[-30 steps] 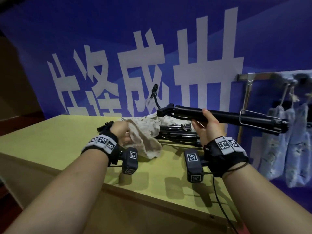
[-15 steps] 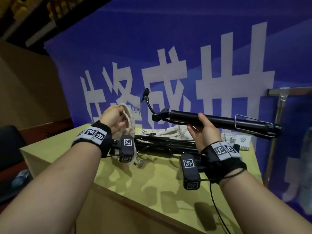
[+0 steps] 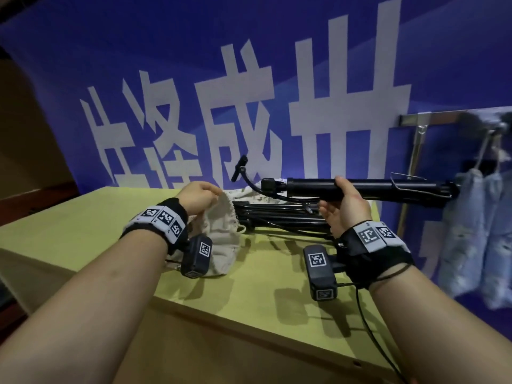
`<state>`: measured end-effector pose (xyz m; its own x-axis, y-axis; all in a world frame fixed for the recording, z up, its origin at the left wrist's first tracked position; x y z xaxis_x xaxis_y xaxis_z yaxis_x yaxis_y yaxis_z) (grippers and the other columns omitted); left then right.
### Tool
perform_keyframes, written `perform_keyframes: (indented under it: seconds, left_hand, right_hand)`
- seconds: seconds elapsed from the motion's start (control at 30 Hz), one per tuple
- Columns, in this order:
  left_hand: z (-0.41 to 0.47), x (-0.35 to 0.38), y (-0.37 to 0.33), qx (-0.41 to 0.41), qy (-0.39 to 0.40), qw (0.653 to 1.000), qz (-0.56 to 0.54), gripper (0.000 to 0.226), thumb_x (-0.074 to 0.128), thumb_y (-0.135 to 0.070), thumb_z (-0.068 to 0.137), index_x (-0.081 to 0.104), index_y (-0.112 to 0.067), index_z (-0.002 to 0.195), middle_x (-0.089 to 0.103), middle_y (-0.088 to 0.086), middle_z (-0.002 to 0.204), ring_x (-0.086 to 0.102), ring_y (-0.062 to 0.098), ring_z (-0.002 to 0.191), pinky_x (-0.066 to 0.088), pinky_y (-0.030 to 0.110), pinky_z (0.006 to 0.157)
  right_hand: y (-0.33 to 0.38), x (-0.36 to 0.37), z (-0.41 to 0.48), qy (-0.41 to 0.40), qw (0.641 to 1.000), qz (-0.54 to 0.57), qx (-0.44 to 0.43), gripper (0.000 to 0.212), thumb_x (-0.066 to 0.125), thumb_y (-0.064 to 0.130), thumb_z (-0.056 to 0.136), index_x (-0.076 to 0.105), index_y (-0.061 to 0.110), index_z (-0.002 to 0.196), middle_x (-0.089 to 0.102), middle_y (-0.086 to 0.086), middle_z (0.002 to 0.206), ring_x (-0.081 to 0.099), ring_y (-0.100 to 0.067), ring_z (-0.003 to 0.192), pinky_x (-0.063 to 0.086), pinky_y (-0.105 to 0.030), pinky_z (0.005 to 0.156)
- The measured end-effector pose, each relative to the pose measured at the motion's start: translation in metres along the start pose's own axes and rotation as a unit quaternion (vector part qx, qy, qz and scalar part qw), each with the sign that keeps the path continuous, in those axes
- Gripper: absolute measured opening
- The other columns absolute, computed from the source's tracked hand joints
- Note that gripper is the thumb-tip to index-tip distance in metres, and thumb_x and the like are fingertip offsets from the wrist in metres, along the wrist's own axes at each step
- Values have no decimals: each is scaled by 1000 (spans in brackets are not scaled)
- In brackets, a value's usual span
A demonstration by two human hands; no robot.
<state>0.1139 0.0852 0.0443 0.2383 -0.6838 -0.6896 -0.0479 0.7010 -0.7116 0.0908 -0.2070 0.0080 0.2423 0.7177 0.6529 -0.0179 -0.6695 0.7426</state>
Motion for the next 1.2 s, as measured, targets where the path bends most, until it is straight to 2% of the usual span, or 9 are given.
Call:
perform_keyframes:
  seconds: [0.07, 0.13, 0.3, 0.47, 0.63, 0.77, 0.87, 1.03, 1.2]
  left_hand:
    - [-3, -6, 3, -12, 3, 999, -33, 42, 49, 5, 85, 66, -19, 114, 66, 8, 99, 55, 22, 69, 45, 28, 57]
    - [-5, -12, 5, -24, 3, 997, -68, 53, 48, 8, 83, 63, -21, 124, 63, 11, 109, 57, 23, 74, 46, 30, 61]
    - [-8, -19, 11, -47, 2, 985, -168, 57, 46, 12, 82, 60, -30, 119, 54, 9, 132, 58, 37, 113, 51, 41, 82]
    - [-15, -21, 10, -51, 5, 979, -195, 62, 43, 13, 86, 55, -22, 136, 49, 8, 137, 57, 31, 106, 49, 32, 59]
    - [-14, -25, 12, -44, 22, 971, -232, 61, 42, 13, 84, 59, -23, 130, 50, 10, 139, 51, 29, 122, 49, 33, 72]
    - [-17, -25, 10, -48, 22, 969, -240, 61, 42, 12, 83, 59, -24, 130, 49, 13, 139, 54, 33, 119, 47, 33, 67]
    - [-19, -24, 12, -58, 20, 968, -243, 59, 42, 11, 85, 58, -23, 130, 50, 14, 140, 50, 39, 123, 45, 31, 61]
    - [-21, -22, 16, -70, 18, 963, -260, 59, 40, 12, 86, 56, -21, 132, 58, 17, 125, 60, 23, 80, 50, 30, 56]
    - [-22, -23, 22, -68, 11, 958, -277, 53, 37, 14, 85, 60, -19, 121, 63, 20, 122, 64, 27, 90, 51, 30, 63]
  right_hand:
    - [-2, 2, -1, -4, 1000, -9, 8, 31, 68, 32, 84, 56, 10, 103, 61, -6, 80, 53, -14, 54, 47, -23, 50]
    - [-6, 3, -3, -3, 1000, -19, 15, 33, 69, 34, 83, 54, 13, 103, 59, -3, 79, 49, -11, 50, 43, -21, 46]
    - [-12, 5, -7, 23, 999, -43, 9, 37, 67, 34, 83, 51, 11, 107, 52, 0, 70, 41, -6, 38, 37, -17, 38]
    - [-12, 8, -12, 27, 998, -62, -4, 39, 67, 35, 84, 51, 11, 110, 52, 1, 69, 41, -5, 35, 36, -17, 36]
    - [-13, 9, -15, 25, 995, -92, -15, 42, 68, 35, 83, 50, 12, 112, 58, -3, 85, 46, -9, 49, 42, -19, 46]
    - [-14, 14, -20, 55, 994, -91, -32, 23, 66, 31, 86, 51, 18, 96, 58, -3, 84, 47, -11, 53, 41, -21, 50]
    - [-12, 18, -23, 78, 993, -78, -41, 22, 65, 30, 86, 52, 19, 100, 58, -2, 82, 48, -7, 51, 41, -18, 48]
    - [-6, 19, -25, 81, 993, -61, -54, 25, 64, 31, 87, 53, 15, 103, 57, -2, 81, 47, -7, 51, 40, -19, 50]
    - [-3, 18, -22, 54, 997, -35, -38, 26, 66, 34, 85, 52, 15, 96, 54, 0, 74, 42, -8, 44, 38, -17, 41]
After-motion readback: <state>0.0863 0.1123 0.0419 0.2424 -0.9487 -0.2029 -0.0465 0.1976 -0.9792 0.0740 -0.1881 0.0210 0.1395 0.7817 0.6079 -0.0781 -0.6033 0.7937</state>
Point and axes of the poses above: each hand's wrist, its own z-axis towards the middle knuckle, its own x-axis out of the palm, y = z × x, the point moved 1 cm from there along z, towards the middle knuckle
